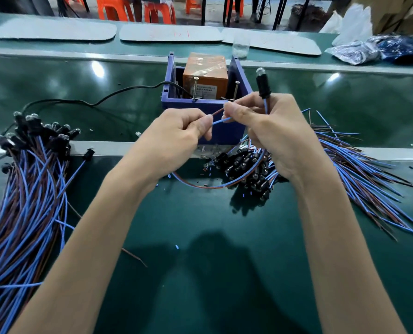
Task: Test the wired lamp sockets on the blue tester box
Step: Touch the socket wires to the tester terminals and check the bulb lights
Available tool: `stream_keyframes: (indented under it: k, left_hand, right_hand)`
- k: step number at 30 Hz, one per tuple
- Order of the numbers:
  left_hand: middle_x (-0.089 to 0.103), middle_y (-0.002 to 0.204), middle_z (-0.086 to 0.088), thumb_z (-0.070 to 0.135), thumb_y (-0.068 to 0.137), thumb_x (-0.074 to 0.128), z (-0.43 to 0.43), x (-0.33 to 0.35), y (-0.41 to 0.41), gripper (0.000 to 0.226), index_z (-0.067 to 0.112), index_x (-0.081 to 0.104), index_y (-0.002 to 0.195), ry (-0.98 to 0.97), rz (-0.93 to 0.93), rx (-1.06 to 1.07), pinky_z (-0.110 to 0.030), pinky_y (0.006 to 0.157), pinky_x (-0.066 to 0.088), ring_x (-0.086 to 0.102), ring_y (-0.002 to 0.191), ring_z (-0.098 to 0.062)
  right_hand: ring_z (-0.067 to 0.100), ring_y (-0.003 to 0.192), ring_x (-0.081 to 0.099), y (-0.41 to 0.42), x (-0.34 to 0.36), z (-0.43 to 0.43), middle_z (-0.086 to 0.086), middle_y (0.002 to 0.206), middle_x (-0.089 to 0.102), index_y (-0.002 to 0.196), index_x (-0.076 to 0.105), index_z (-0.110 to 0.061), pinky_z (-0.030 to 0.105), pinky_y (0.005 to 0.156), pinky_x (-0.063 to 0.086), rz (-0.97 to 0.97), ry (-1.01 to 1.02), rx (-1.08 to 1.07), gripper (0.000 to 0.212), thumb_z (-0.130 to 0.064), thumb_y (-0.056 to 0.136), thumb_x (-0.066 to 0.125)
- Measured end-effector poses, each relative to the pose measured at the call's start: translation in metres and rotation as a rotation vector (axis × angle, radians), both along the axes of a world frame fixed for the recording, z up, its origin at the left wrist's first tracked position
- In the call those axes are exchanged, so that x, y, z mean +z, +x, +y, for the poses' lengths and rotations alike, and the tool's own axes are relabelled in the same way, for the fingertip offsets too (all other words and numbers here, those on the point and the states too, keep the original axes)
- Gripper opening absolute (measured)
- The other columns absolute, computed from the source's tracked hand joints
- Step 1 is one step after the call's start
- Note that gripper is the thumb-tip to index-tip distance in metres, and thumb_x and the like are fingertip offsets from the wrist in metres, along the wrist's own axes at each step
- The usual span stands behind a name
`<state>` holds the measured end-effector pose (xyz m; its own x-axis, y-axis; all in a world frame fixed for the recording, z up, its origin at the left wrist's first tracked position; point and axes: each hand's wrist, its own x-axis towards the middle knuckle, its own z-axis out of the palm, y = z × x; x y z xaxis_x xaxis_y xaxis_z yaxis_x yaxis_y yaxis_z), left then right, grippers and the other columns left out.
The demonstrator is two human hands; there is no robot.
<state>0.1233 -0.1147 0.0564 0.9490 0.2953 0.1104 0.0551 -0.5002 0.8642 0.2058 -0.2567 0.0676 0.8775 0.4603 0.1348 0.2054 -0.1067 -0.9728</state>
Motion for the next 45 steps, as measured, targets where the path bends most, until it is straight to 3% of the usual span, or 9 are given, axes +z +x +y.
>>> stream_keyframes:
  k: [6, 9, 12, 15, 23, 32, 36, 40, 45]
  left_hand:
    - [0.030, 0.046, 0.010, 0.031, 0.099, 0.049, -0.001, -0.001, 0.001, 0.040, 0.024, 0.055, 0.060, -0.008, 0.011, -0.020, -0.027, 0.046, 0.019, 0.024, 0.045, -0.009]
    - [0.031, 0.046, 0.011, 0.030, 0.099, 0.049, -0.002, -0.001, 0.000, 0.040, 0.023, 0.056, 0.060, -0.004, 0.021, -0.032, -0.027, 0.047, 0.021, 0.025, 0.045, -0.008]
    - [0.031, 0.046, 0.011, 0.029, 0.099, 0.049, -0.002, -0.001, 0.000, 0.039, 0.023, 0.056, 0.061, 0.005, 0.025, -0.041, -0.028, 0.049, 0.021, 0.026, 0.046, -0.008]
    - [0.031, 0.045, 0.011, 0.030, 0.099, 0.049, -0.002, -0.001, 0.000, 0.039, 0.022, 0.056, 0.062, 0.009, 0.028, -0.048, -0.025, 0.047, 0.021, 0.026, 0.046, -0.008]
    - [0.031, 0.045, 0.011, 0.030, 0.099, 0.049, -0.002, -0.001, -0.001, 0.039, 0.023, 0.056, 0.062, 0.020, 0.037, -0.045, -0.028, 0.049, 0.022, 0.026, 0.047, -0.007]
    - [0.031, 0.042, 0.012, 0.032, 0.099, 0.048, -0.002, 0.000, 0.000, 0.038, 0.022, 0.057, 0.064, 0.031, 0.037, -0.053, -0.021, 0.045, 0.022, 0.027, 0.044, -0.006]
    - [0.031, 0.046, 0.011, 0.031, 0.099, 0.049, -0.001, -0.001, 0.000, 0.039, 0.022, 0.057, 0.061, 0.017, 0.028, -0.024, -0.027, 0.049, 0.022, 0.026, 0.046, -0.008]
    - [0.031, 0.041, 0.014, 0.026, 0.101, 0.044, -0.001, 0.000, 0.003, 0.038, 0.023, 0.055, 0.065, -0.123, -0.013, 0.090, -0.025, 0.046, 0.021, 0.026, 0.040, -0.004]
    - [0.037, 0.050, 0.014, 0.014, 0.102, 0.040, -0.015, -0.001, 0.007, 0.031, 0.019, 0.058, 0.077, -0.455, -0.079, 0.147, -0.016, 0.044, 0.025, 0.029, 0.039, -0.001]
  right_hand:
    - [0.001, 0.035, 0.035, 0.002, 0.002, -0.004, -0.007, 0.057, 0.064, 0.074, 0.067, -0.010, 0.009, 0.038, 0.025, 0.019, 0.005, 0.004, 0.014, -0.018, 0.085, 0.071]
    - [0.001, 0.036, 0.040, 0.000, 0.002, -0.004, 0.010, 0.073, 0.070, 0.075, 0.066, -0.013, 0.008, 0.039, 0.027, 0.010, -0.018, 0.030, 0.012, -0.014, 0.085, 0.071]
    - [-0.002, 0.036, 0.046, -0.001, 0.003, -0.004, -0.008, 0.054, 0.063, 0.073, 0.065, -0.013, 0.007, 0.040, 0.032, -0.017, -0.032, 0.057, 0.015, -0.008, 0.086, 0.069]
    - [-0.003, 0.037, 0.047, 0.000, 0.003, -0.005, -0.015, 0.043, 0.055, 0.073, 0.064, -0.014, 0.006, 0.041, 0.033, -0.018, -0.044, 0.066, 0.016, -0.007, 0.088, 0.067]
    - [-0.002, 0.036, 0.046, 0.002, 0.002, -0.004, 0.005, 0.071, 0.068, 0.072, 0.065, -0.014, 0.006, 0.040, 0.033, -0.003, -0.028, 0.012, 0.017, -0.010, 0.088, 0.067]
    - [-0.003, 0.036, 0.045, 0.001, 0.003, -0.004, 0.003, 0.069, 0.065, 0.072, 0.063, -0.013, 0.007, 0.039, 0.032, 0.023, -0.032, 0.004, 0.018, -0.009, 0.090, 0.064]
    - [-0.002, 0.041, 0.046, 0.002, 0.003, -0.003, -0.006, 0.063, 0.064, 0.068, 0.064, -0.019, 0.016, 0.050, 0.033, 0.002, -0.052, -0.071, 0.023, -0.020, 0.091, 0.064]
    - [0.002, 0.046, 0.037, 0.004, 0.006, -0.005, -0.004, 0.063, 0.055, 0.069, 0.067, -0.016, 0.015, 0.044, 0.029, 0.054, 0.037, -0.183, 0.040, -0.033, 0.100, 0.049]
    - [0.011, 0.057, 0.037, 0.003, 0.005, 0.000, 0.006, 0.067, 0.044, 0.071, 0.065, -0.015, 0.028, 0.059, 0.035, 0.068, 0.115, -0.165, 0.063, -0.052, 0.101, 0.024]
